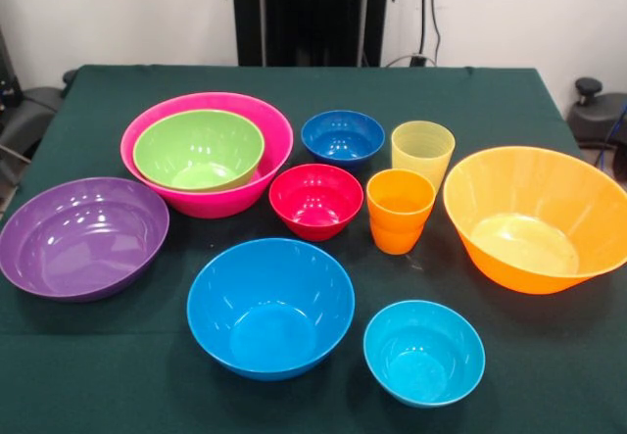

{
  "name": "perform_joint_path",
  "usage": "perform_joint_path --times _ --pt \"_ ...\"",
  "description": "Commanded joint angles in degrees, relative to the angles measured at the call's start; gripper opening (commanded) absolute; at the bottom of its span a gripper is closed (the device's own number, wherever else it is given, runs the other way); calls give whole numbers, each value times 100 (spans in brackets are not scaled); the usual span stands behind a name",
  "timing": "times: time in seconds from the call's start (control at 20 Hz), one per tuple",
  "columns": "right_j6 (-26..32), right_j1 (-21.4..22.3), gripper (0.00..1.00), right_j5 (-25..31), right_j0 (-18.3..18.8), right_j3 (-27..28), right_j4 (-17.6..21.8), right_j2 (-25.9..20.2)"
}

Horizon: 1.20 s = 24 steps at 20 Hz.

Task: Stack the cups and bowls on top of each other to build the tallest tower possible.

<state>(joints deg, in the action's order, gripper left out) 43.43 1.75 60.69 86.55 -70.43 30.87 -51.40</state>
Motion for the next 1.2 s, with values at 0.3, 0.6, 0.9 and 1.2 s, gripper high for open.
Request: perform_joint_path --times 0.3,0.6,0.9,1.2 --pt "-202 -235 100 -266 85 -522 -478 -179" --pt "-15 -449 100 -441 371 -735 -490 -178" --pt "-30 -531 100 -717 542 -969 -303 -185" --pt "-192 -446 100 -870 676 -1281 -222 -150"
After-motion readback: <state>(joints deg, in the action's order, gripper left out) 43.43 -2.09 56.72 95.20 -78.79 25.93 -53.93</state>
